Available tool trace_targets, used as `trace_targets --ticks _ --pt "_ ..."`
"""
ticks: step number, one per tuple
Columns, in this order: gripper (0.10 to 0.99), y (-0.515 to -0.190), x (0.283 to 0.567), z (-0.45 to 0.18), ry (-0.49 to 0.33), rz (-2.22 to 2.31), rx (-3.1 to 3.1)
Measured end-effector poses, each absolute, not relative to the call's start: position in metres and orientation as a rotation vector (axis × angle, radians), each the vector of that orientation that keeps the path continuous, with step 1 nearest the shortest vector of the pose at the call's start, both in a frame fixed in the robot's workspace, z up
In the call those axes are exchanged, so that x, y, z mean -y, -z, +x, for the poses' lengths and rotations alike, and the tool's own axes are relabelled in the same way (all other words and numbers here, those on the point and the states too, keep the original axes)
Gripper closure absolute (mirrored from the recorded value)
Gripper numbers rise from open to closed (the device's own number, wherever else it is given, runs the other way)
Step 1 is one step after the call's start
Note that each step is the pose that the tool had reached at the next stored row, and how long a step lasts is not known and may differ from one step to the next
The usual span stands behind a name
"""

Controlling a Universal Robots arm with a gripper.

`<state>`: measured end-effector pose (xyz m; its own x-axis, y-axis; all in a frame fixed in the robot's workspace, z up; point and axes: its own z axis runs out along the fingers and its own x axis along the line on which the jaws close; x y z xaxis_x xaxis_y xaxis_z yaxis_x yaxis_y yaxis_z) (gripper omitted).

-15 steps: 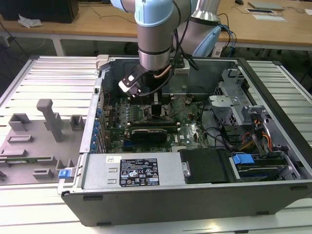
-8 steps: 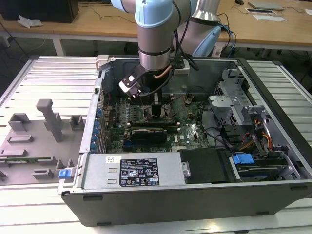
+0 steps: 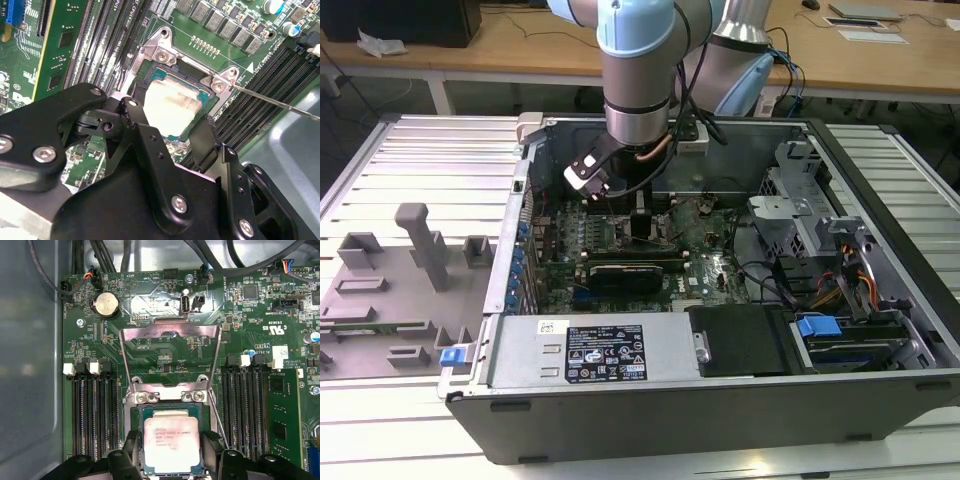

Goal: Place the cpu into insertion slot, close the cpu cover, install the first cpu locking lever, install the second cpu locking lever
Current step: 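Place the cpu into insertion slot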

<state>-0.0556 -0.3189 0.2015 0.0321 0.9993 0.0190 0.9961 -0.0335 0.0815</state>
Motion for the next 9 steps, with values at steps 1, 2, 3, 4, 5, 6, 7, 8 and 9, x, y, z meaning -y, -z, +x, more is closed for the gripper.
trace_targets --ticks 1,2,3,4,5,6,7,8,9 --pt "0.471 -0.2014 0.3188 -0.0556 -0.109 2.221 -2.154" --pt "0.471 -0.2017 0.3188 -0.0556 -0.109 2.219 -2.157" --pt "0.471 -0.2033 0.3188 -0.0556 -0.109 2.218 -2.158" --pt "0.471 -0.2049 0.3188 -0.0556 -0.109 2.218 -2.158" --pt "0.471 -0.2068 0.3188 -0.0556 -0.109 2.217 -2.158" --pt "0.471 -0.2097 0.3188 -0.0556 -0.109 2.217 -2.159" --pt "0.471 -0.2106 0.3188 -0.0555 -0.110 2.217 -2.159" --pt "0.471 -0.2108 0.3188 -0.0555 -0.110 2.217 -2.159" --pt "0.471 -0.2109 0.3188 -0.0556 -0.110 2.217 -2.159"
